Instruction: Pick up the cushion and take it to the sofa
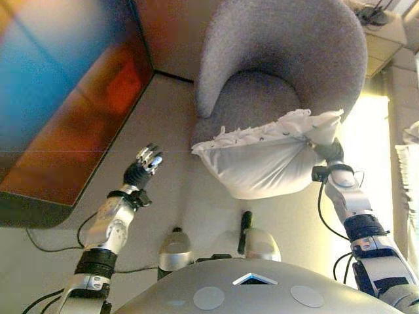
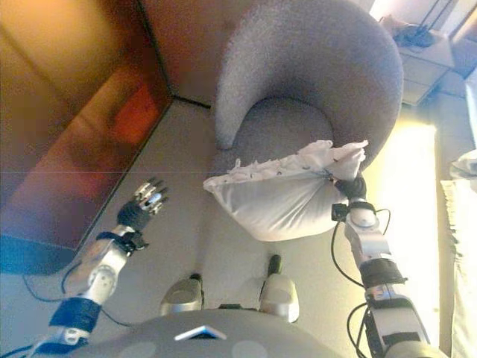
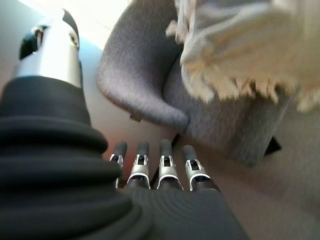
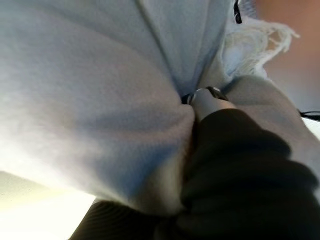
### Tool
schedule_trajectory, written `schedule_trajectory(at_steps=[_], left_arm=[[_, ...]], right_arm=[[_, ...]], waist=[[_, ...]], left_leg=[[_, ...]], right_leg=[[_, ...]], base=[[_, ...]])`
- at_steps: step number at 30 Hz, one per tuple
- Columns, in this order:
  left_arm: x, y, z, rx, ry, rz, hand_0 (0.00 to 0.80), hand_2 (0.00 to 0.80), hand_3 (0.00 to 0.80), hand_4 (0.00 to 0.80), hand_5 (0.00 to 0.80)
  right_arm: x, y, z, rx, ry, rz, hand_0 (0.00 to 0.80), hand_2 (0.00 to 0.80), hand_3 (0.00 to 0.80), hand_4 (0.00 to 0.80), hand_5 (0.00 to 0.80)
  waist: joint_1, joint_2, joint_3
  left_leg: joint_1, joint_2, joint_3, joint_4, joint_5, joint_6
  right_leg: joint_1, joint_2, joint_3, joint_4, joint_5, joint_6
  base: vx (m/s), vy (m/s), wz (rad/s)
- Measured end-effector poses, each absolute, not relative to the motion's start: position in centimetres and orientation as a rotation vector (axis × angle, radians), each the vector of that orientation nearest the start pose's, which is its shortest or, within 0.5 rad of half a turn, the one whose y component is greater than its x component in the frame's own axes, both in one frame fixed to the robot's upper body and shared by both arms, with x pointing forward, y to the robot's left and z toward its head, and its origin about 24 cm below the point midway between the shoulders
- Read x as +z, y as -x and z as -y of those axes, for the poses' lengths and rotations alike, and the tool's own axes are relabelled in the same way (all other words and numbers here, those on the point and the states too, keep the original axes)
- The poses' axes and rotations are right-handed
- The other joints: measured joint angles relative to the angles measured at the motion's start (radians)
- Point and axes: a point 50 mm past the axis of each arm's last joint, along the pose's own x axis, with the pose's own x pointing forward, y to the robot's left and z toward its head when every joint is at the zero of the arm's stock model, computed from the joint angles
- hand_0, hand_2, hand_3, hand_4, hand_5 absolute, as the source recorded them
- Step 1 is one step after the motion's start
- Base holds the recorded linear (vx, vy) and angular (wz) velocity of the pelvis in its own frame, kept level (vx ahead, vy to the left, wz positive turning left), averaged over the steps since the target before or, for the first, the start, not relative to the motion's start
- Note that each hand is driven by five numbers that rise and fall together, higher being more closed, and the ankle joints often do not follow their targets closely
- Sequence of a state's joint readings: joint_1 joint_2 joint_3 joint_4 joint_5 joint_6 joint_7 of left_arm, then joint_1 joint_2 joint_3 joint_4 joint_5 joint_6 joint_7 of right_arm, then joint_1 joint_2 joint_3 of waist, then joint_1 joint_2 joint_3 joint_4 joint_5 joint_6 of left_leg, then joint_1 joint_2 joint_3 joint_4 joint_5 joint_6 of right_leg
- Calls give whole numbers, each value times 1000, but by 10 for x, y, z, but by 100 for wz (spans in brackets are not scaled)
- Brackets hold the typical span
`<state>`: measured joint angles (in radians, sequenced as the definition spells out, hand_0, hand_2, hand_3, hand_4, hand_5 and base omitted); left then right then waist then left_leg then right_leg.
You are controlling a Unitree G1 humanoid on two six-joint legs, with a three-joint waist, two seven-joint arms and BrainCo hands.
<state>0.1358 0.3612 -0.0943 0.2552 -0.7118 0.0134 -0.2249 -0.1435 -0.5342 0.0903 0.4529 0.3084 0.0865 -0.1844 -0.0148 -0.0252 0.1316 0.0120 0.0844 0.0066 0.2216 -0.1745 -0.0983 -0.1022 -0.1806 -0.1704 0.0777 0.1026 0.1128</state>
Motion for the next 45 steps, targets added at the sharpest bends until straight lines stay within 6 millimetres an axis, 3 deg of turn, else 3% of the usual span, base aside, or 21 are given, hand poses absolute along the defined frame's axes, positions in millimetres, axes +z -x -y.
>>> schedule_trajectory(at_steps=[3,5,7,8,10,11,14,19,21,23,25,27,30,32,35,37,40,41,43,45], left_arm=[[-33,-201,-221,-69,395,-356,0,0,0,0,0],[-29,-202,-231,-25,387,-338,0,0,0,0,0],[-25,-205,-237,19,380,-305,0,0,0,0,0],[-27,-203,-238,41,381,-309,0,0,0,0,0],[-29,-202,-235,53,390,-316,0,0,0,0,0],[-28,-204,-232,44,391,-309,0,0,0,0,0],[-29,-203,-231,39,392,-313,0,0,0,0,0],[-28,-205,-228,13,399,-316,0,0,0,0,0],[-31,-203,-225,2,416,-323,0,0,0,0,0],[-35,-198,-222,0,434,-338,0,0,0,0,0],[-32,-200,-228,17,428,-324,0,0,0,0,0],[-28,-204,-232,19,408,-312,0,0,0,0,0],[-21,-212,-232,2,401,-286,0,0,0,0,0],[-18,-217,-230,-10,399,-272,0,0,0,0,0],[-16,-219,-233,-12,383,-272,0,0,0,0,0],[-13,-220,-237,-12,362,-267,0,0,0,0,0],[-11,-220,-242,-13,340,-272,0,0,0,0,0],[-10,-220,-243,-13,335,-272,0,0,0,0,0],[-11,-220,-243,-18,336,-272,0,0,0,0,0],[-10,-220,-243,-36,335,-271,0,0,0,0,0]], right_arm=[[11,-266,276,-237,271,-341,800,800,800,800,800],[15,-270,271,-216,264,-319,800,800,800,800,800],[17,-273,268,-201,258,-309,800,800,800,800,800],[15,-272,266,-193,255,-313,800,800,800,800,800],[11,-271,262,-183,252,-319,800,800,800,800,800],[12,-271,262,-182,257,-315,800,800,800,800,800],[12,-271,264,-200,261,-318,800,800,800,800,800],[12,-269,269,-235,270,-324,800,800,800,800,800],[11,-265,274,-256,265,-333,800,800,800,800,800],[10,-262,275,-258,275,-334,800,800,800,800,800],[9,-261,269,-244,267,-330,800,800,800,800,800],[10,-261,270,-247,264,-326,800,800,800,800,800],[10,-261,270,-259,266,-327,800,800,800,800,800],[10,-261,270,-268,265,-329,800,800,800,800,800],[7,-260,266,-294,250,-330,800,800,800,800,800],[8,-261,267,-317,253,-322,800,800,800,800,800],[11,-262,271,-347,253,-315,800,800,800,800,800],[9,-261,273,-357,246,-322,800,800,800,800,800],[8,-260,277,-374,245,-332,800,800,800,800,800],[7,-257,286,-405,225,-346,800,800,800,800,800]], waist=[[0,1,-1],[2,-13,6],[6,-35,16],[16,-44,14],[42,-61,9],[36,-72,11],[58,-66,9],[105,-24,8],[130,4,8],[143,56,-18],[140,39,-20],[137,21,-20],[140,14,-19],[142,16,-15],[138,14,0],[144,10,0],[139,16,4],[134,17,5],[107,6,10],[81,-20,25]], left_leg=[[45,32,20,-26,1,-16],[35,46,40,36,-5,-27],[-77,59,38,288,7,-72],[-120,61,23,398,53,-92],[-200,49,-17,508,203,-46],[-227,46,-6,535,221,-13],[-233,54,49,427,196,-4],[-221,84,84,-80,218,-10],[-212,91,143,-124,228,-14],[-193,88,184,-121,217,-1],[-173,46,217,-119,251,34],[-157,-4,232,-115,271,95],[-140,-41,238,-104,239,119],[-117,-49,235,-111,224,128],[-52,-63,224,-128,199,142],[-41,-67,209,-139,180,150],[-39,-66,152,-146,177,147],[-40,-64,126,-145,179,142],[-40,-62,84,-152,180,127],[-45,-63,34,-144,181,94]], right_leg=[[-1,25,17,43,-33,-13],[-8,41,24,85,-72,-21],[-34,47,25,177,-134,-50],[-38,49,31,198,-160,-64],[-6,53,54,165,-163,-81],[12,52,52,127,-145,-106],[48,64,33,80,-135,-126],[117,105,15,-16,-130,-133],[152,109,14,-34,-141,-115],[175,112,13,-33,-163,-70],[200,63,22,-28,-181,-35],[209,11,16,-6,-193,-5],[203,-34,-27,55,-188,2],[166,-49,-37,169,-189,3],[92,-99,-30,425,-175,-4],[60,-113,-34,462,-175,-5],[40,-118,-35,353,-182,2],[46,-111,-29,248,-170,19],[42,-111,-12,79,-121,70],[48,-102,37,-77,-44,83]], base=[[253,-127,-18],[257,-238,-18],[303,-197,-16],[303,-102,-22],[276,-12,-23],[276,57,-9],[344,147,-1],[380,125,14],[311,81,-6],[278,113,-24],[276,138,-16],[238,128,-1],[251,177,7],[227,198,13],[219,22,17],[208,-161,11],[217,-312,22],[224,-313,35],[229,-314,51],[253,-266,74]])
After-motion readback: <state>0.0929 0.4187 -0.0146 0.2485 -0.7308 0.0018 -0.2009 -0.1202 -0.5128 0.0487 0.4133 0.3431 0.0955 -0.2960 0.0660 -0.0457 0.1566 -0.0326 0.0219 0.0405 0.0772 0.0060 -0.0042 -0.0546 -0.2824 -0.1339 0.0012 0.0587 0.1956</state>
